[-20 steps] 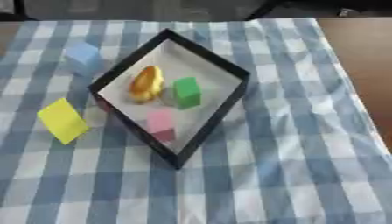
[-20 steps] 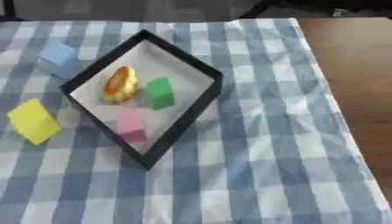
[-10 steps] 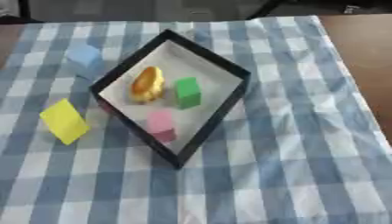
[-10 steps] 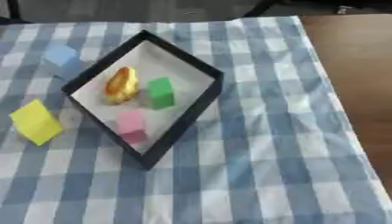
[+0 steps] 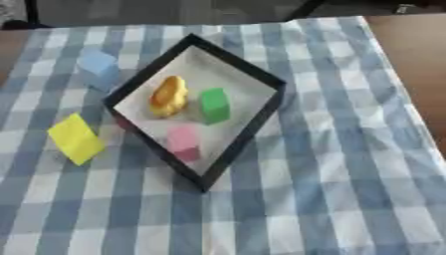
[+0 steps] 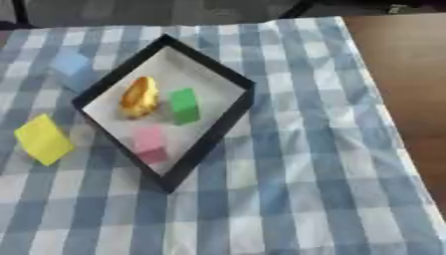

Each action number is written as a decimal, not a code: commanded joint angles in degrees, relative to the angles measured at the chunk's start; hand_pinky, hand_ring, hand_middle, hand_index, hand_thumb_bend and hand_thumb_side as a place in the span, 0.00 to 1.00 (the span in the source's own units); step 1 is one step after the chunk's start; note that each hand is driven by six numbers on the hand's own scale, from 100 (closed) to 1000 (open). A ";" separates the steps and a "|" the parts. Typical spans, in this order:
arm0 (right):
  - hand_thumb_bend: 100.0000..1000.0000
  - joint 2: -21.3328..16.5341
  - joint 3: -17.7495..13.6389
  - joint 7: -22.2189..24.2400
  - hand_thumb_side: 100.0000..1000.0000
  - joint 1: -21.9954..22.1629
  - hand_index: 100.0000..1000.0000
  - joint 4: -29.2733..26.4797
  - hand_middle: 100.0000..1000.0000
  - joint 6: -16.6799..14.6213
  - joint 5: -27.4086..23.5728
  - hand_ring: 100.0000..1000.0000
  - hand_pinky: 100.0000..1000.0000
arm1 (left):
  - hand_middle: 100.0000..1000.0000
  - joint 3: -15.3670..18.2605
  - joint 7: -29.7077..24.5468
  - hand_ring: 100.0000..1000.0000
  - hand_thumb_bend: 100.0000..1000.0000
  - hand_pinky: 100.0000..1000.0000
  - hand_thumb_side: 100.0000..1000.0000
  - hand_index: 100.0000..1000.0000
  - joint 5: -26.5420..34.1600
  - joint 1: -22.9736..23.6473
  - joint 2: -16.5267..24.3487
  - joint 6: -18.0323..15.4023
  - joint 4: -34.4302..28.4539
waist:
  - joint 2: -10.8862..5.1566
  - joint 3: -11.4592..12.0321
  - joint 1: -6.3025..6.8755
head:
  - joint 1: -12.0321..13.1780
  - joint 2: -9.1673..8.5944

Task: Pick up objects on the table and place them in the box.

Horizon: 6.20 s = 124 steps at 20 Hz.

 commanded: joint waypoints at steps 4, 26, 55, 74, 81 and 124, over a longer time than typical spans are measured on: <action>0.00 0.60 -0.44 -0.09 0.67 0.17 0.80 -1.02 0.61 3.22 0.37 0.82 0.86 | 0.80 -2.69 -4.26 0.86 0.08 0.89 0.58 0.90 -2.65 -2.61 1.15 0.29 4.33 | -0.25 -0.34 0.85 | 0.96 -0.08; 0.00 2.01 0.46 0.88 0.69 -0.31 0.78 -1.02 0.58 6.52 1.71 0.80 0.85 | 0.78 -8.78 -13.47 0.85 0.28 0.91 0.72 0.89 -2.91 -3.46 0.11 2.04 0.06 | 0.31 -0.81 0.61 | -0.02 -0.08; 0.00 3.39 1.03 1.91 0.71 -0.89 0.78 -1.02 0.58 8.14 3.08 0.80 0.85 | 0.79 -16.60 -15.06 0.88 0.57 0.95 0.82 0.90 -15.20 -7.74 -3.60 8.66 3.64 | 1.49 -1.74 1.54 | 1.38 -0.08; 0.00 4.73 1.01 2.24 0.73 -0.60 0.77 -1.02 0.57 9.61 4.48 0.80 0.85 | 0.75 -19.29 -18.87 0.83 0.56 0.89 0.66 0.87 -19.25 -9.50 -5.83 6.22 8.16 | 2.12 -1.90 1.93 | 2.48 -0.08; 0.00 5.30 0.87 2.57 0.73 -0.13 0.78 -1.02 0.57 9.79 5.28 0.80 0.86 | 0.72 -14.49 -13.37 0.81 0.50 0.91 0.61 0.87 -17.69 -7.44 -4.49 6.92 1.92 | 2.34 -1.43 1.82 | 2.26 -0.08; 0.00 7.44 0.92 3.52 0.74 -0.14 0.77 -1.02 0.57 11.53 6.51 0.80 0.86 | 0.76 -17.56 -19.19 0.85 0.60 0.91 0.53 0.89 -20.11 -8.69 -8.39 5.38 14.60 | 3.40 -2.85 1.92 | 3.57 -0.08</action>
